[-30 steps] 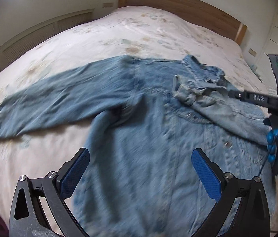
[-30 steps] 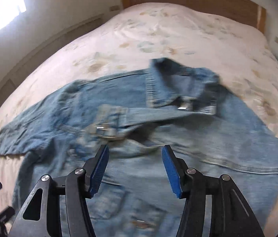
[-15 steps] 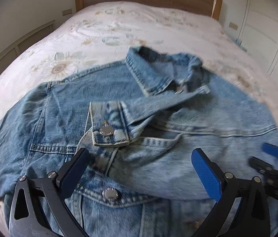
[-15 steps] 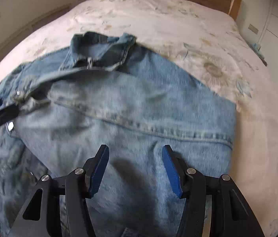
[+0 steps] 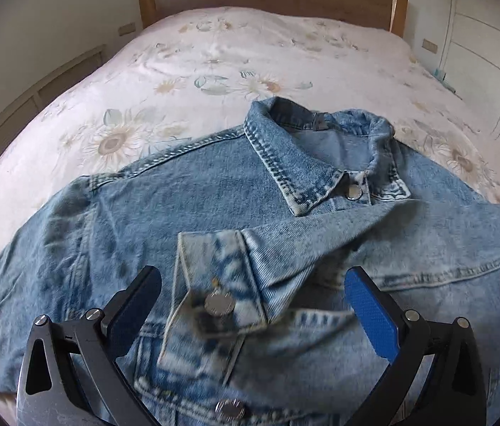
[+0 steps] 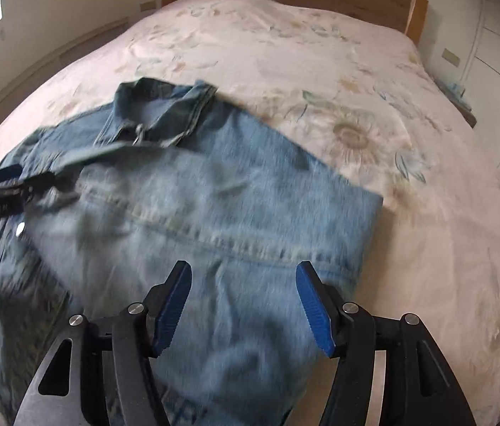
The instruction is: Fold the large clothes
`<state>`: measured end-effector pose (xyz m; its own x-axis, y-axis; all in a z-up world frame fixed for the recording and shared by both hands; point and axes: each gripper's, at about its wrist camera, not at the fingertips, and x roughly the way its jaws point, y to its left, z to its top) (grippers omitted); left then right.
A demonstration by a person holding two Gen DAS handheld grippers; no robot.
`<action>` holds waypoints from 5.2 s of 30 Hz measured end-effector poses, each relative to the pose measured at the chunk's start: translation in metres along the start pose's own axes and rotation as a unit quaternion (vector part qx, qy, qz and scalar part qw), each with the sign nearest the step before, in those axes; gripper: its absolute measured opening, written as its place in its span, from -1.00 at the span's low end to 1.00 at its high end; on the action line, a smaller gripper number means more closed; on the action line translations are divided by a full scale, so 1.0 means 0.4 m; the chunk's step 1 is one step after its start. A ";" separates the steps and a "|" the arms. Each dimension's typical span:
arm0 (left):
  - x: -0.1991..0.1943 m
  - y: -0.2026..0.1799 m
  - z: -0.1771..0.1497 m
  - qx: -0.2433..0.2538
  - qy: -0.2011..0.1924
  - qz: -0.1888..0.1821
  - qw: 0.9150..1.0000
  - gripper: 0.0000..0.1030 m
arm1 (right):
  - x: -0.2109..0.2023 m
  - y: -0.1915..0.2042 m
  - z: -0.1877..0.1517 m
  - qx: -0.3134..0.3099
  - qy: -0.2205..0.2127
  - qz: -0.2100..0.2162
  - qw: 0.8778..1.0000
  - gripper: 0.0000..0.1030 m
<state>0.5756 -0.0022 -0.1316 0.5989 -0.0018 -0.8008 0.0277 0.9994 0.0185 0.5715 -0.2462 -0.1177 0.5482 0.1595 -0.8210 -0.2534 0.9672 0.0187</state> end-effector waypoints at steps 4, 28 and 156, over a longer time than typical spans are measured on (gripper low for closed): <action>0.069 0.030 -0.008 -0.025 0.045 0.004 0.999 0.99 | 0.084 -0.015 0.010 0.019 0.030 -0.004 0.999 0.24; -0.198 0.107 -0.098 -0.039 -0.047 0.036 0.997 0.98 | -0.164 0.101 -0.188 0.018 0.013 -0.023 0.999 0.25; -0.154 0.005 -0.177 -0.246 0.059 -0.336 0.907 -0.93 | -0.425 -0.159 -0.609 0.187 0.021 -0.076 0.979 0.25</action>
<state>0.4819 0.0021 -0.1248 0.4889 -0.6412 -0.5914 -0.0230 0.6683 -0.7436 0.3001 -0.3830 -0.1183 0.5213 0.0079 -0.8533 0.1417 0.9853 0.0957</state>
